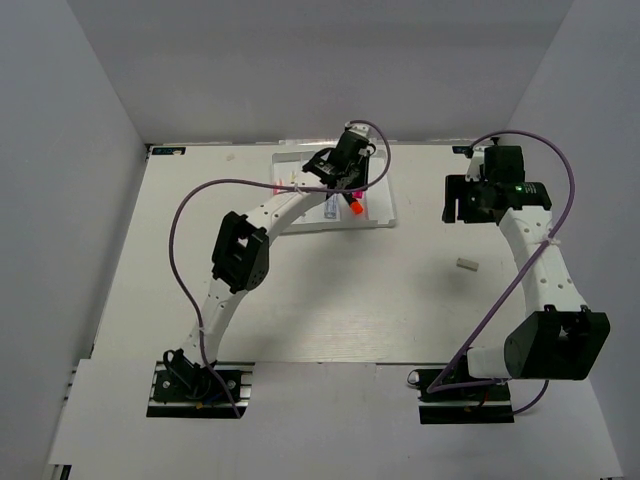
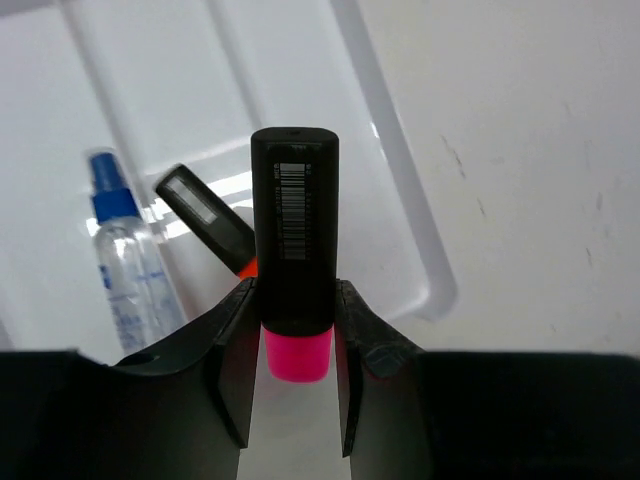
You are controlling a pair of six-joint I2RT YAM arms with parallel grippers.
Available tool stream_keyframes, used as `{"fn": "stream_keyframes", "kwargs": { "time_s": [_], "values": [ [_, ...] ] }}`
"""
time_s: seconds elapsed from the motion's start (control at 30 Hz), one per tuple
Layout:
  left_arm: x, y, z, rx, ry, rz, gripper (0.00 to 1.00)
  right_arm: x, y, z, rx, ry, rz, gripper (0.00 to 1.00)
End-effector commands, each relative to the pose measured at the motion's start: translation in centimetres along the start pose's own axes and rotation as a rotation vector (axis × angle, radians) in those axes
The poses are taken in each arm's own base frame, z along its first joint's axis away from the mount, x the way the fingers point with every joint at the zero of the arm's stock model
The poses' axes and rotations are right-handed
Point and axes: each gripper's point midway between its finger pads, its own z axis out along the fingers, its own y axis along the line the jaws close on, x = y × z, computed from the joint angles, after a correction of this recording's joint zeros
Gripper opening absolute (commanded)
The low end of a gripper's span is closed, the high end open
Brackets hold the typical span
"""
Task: Sort the stationery into containers
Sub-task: Place the pen in the storage box.
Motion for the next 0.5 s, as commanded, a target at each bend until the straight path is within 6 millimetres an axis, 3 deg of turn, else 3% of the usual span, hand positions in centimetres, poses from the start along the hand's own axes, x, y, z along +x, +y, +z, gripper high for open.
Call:
{"fn": "stream_keyframes", "kwargs": {
  "time_s": [0.0,0.13,0.33,0.37,0.47],
  "values": [
    [-6.1,2.0,-0.6,-0.061,-0.192,-0.078,0.04,-0.6,0.2,-0.4,-0.024,-0.043,0.0,0.7],
    [-4.6,3.9,1.6,-0.047,-0.135,-0.115,0.1,-0.5,0.3,-0.1,-0.038,-0.035,0.012,0.7],
    [-1.1,2.7,3.3,0.036,-0.04,-0.131,0.2,0.1,0.3,0.5,-0.042,-0.014,0.007,0.7],
    [-1.1,2.7,3.5,0.038,-0.044,-0.136,0.2,0.7,-0.8,0.8,-0.02,-0.001,0.031,0.7],
    [-1.1,2.7,3.8,0.036,-0.05,-0.143,0.21,1.4,-1.1,1.1,-0.009,0.021,0.023,0.69]
  ]
}}
